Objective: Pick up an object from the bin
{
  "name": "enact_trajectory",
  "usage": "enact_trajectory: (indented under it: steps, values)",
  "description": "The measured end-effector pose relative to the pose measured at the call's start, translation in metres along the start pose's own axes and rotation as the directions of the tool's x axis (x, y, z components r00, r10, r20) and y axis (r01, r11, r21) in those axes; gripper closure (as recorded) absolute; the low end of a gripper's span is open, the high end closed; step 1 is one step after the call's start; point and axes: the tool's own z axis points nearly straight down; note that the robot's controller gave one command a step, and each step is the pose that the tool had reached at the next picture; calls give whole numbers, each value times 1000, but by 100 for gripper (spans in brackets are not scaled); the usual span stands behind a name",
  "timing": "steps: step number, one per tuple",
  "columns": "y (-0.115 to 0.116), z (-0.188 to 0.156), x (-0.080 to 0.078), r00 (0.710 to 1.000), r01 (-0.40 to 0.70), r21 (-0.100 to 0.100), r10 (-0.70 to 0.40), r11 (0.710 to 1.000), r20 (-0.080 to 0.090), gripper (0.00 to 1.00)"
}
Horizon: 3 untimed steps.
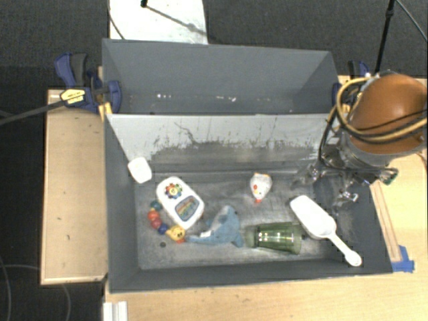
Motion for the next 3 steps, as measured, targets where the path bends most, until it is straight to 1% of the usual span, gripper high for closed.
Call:
enact_trajectory:
  steps: [1,2,3]
  values:
    - [32,17,10,979,203,-2,-203,979,1,0]
    - [-1,56,-6,855,518,11,-518,855,11,100]
    - [-1,56,-6,856,516,11,-516,856,11,100]
